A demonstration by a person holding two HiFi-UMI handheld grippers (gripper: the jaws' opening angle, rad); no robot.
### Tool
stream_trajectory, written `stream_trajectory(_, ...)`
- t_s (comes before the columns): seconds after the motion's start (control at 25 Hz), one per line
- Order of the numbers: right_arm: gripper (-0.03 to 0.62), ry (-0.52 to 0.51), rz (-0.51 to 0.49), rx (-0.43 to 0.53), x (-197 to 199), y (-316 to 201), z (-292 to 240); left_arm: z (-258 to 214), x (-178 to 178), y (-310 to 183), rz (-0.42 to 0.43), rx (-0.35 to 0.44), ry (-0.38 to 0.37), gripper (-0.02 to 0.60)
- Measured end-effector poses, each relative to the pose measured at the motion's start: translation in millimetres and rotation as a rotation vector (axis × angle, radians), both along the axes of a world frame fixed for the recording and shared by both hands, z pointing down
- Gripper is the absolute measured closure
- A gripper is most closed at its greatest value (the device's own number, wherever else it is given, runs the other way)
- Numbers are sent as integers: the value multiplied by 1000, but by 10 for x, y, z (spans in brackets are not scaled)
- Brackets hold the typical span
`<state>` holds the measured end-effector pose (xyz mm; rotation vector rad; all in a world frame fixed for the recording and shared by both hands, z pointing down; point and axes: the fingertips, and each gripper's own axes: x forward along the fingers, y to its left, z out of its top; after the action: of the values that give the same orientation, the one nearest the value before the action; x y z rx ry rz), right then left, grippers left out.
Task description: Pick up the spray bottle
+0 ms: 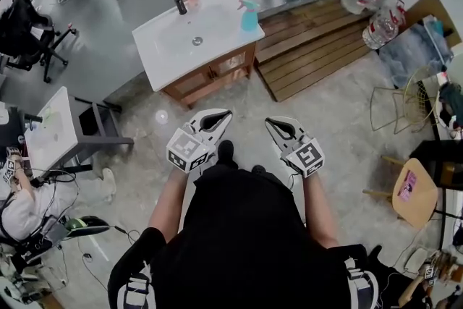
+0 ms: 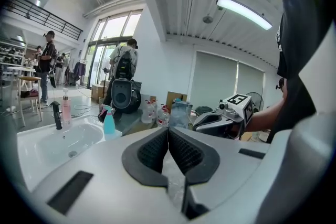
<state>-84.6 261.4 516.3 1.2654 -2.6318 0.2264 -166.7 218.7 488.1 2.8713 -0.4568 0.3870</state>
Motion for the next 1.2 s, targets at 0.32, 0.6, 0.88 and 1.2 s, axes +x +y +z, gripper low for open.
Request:
stream_trajectory(0.32, 577, -4, 89, -25, -55, -351, 76, 58, 34, -436, 96, -6, 5, 558)
stream_trajectory(0.6, 577, -15, 183, -18, -16, -540, 114, 118, -35, -667, 158, -6, 4, 558)
stream_trajectory(0.88, 577, -31, 260, -60, -83, -661, 217, 108, -268, -892, 175, -5, -9, 558)
stream_trajectory(1.2, 577, -58, 246, -78, -103, -874, 305, 155, -382, -1077, 153, -10, -32, 558)
